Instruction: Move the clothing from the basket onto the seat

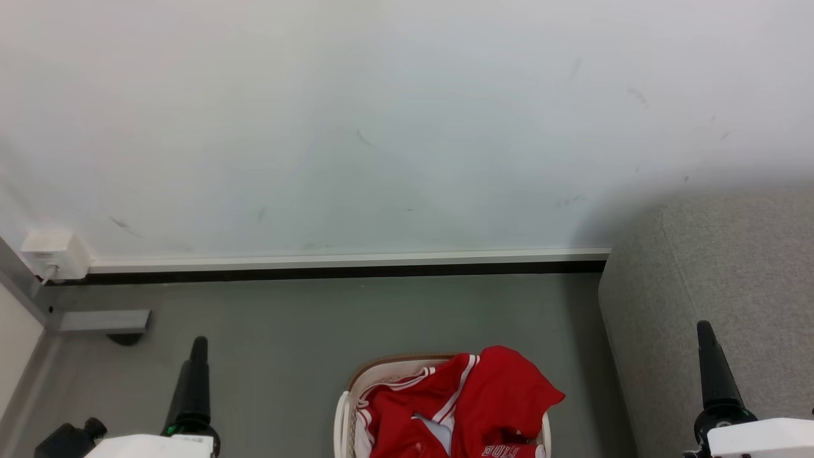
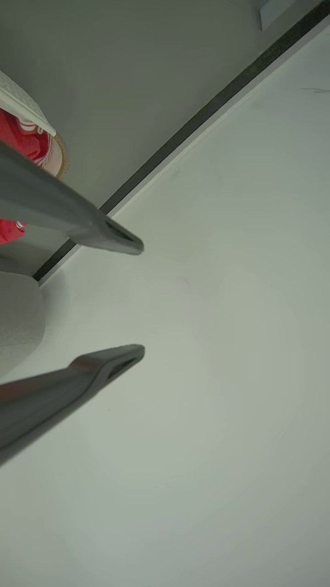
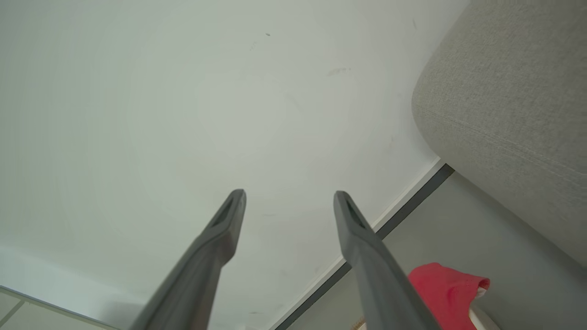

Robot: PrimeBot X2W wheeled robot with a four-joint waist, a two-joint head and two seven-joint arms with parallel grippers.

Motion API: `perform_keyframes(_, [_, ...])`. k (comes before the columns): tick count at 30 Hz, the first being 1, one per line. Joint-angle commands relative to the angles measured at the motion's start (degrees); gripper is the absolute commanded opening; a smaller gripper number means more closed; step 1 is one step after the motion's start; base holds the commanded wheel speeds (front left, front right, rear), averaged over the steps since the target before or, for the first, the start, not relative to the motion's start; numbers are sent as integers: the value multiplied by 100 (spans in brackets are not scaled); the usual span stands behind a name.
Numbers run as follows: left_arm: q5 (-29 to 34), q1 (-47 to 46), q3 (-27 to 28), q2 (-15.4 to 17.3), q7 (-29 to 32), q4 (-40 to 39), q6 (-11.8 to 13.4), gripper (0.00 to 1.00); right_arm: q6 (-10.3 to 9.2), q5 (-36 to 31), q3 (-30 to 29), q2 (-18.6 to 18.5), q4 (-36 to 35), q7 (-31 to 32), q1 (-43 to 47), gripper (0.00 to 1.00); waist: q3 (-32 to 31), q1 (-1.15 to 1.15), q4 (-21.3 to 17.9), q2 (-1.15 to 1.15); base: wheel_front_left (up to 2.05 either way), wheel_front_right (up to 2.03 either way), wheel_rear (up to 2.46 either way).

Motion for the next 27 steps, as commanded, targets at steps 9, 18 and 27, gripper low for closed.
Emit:
perform_keyframes(9, [1302,44,-108,54,-213,-145,74,100,-5,-1125,223,-143,-116,-205,-64,100,-23,0,-55,0,0,0,0])
perform_keyframes(18, [2509,64,-319,69,-376,-145,231,100,-5,-2174,435,-136,-44,-368,-92,100,-40,0,-94,0,0,0,0])
perform_keyframes(27, [3317,111,-585,192,-518,-239,452,100,-6,-3207,526,-129,2,-512,-10,100,-75,0,-115,0,0,0,0])
